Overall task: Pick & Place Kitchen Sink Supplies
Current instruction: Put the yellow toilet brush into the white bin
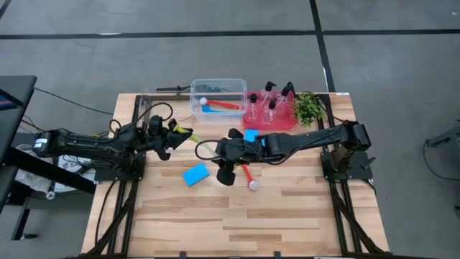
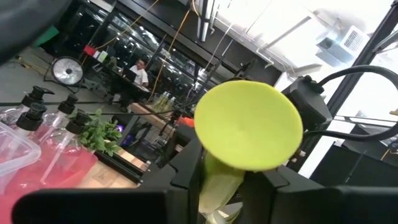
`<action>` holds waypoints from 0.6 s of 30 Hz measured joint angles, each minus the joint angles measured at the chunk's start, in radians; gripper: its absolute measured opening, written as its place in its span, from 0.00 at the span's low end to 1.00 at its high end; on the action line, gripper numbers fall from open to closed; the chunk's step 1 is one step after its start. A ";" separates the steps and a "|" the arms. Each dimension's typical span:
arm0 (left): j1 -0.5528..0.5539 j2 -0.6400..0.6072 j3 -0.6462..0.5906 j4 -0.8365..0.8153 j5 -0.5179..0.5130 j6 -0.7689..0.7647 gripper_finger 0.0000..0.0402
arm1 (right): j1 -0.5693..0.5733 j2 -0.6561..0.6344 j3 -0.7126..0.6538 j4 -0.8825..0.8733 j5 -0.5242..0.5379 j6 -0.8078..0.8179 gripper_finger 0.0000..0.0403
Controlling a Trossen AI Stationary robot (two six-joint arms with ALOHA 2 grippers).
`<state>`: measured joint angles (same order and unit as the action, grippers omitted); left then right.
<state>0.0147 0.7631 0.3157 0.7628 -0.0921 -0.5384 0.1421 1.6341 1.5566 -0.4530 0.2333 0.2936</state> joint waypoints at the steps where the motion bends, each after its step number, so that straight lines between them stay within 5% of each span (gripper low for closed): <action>1: 0.000 0.000 0.000 0.000 0.000 0.005 0.19 | 0.000 0.000 0.000 0.000 0.000 -0.008 0.34; 11: 0.000 0.000 0.000 0.002 0.000 0.016 0.20 | -0.007 0.000 0.000 -0.009 0.001 -0.017 0.60; 18: 0.000 -0.001 0.000 0.005 -0.007 0.089 0.19 | -0.005 0.000 0.000 -0.021 -0.023 -0.016 0.70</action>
<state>0.0143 0.7620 0.3157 0.7677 -0.0994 -0.4499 0.1368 1.6341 1.5566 -0.4735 0.2105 0.2774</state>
